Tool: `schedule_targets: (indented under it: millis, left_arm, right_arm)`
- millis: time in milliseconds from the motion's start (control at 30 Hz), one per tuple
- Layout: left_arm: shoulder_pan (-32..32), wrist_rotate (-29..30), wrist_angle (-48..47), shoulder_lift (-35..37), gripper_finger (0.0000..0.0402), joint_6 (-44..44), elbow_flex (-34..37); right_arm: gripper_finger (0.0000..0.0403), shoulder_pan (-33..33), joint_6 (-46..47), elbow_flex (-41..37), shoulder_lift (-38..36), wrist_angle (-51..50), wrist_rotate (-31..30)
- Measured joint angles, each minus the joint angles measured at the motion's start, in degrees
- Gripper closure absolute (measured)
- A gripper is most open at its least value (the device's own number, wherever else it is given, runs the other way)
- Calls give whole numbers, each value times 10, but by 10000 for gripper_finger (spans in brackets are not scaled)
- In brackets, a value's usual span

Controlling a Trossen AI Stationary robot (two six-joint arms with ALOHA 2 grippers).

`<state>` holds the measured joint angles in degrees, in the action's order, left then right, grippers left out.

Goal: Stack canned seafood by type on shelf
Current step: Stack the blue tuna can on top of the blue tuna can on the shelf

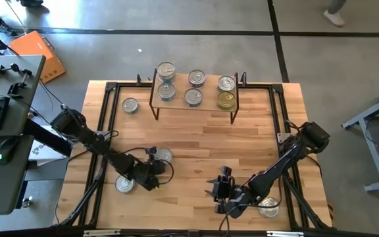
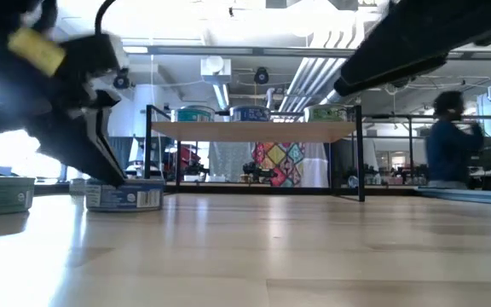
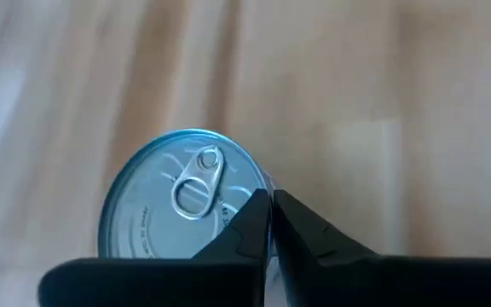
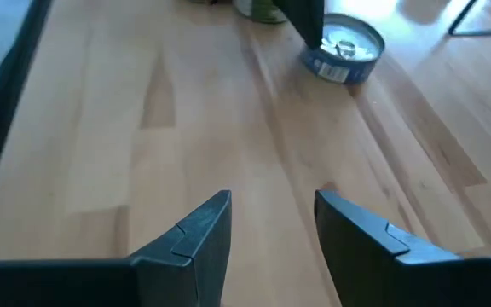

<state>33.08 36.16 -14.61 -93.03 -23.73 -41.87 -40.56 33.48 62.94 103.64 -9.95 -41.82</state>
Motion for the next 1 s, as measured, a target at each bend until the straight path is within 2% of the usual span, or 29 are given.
schedule_targets:
  millis: [67, 233, 367, 500, 667, 800, 1000]
  left_arm:
    - [3, -13, 9, 3, 397, 29, -22]
    - [9, -33, 59, 6, 400, 90, -64]
    - [14, -35, 104, 7, 401, 118, -77]
    - [16, -32, 102, 7, 401, 114, -76]
    - [15, -27, 100, 7, 401, 110, -76]
    - [15, -26, 98, 7, 401, 109, -77]
    - [15, -27, 98, 7, 401, 105, -77]
  right_arm:
    - [240, -2, -9, 0, 0, 0, 8]
    - [240, 9, -60, 0, 0, 9, 81]
    - [240, 28, -106, 0, 6, 5, 39]
    - [239, 55, -146, 0, 6, -3, 30]
    - [212, 102, -211, 0, 24, 26, 98]
    - [178, 141, -284, 0, 65, 99, 192]
    - [167, 154, -424, 0, 124, 249, 212]
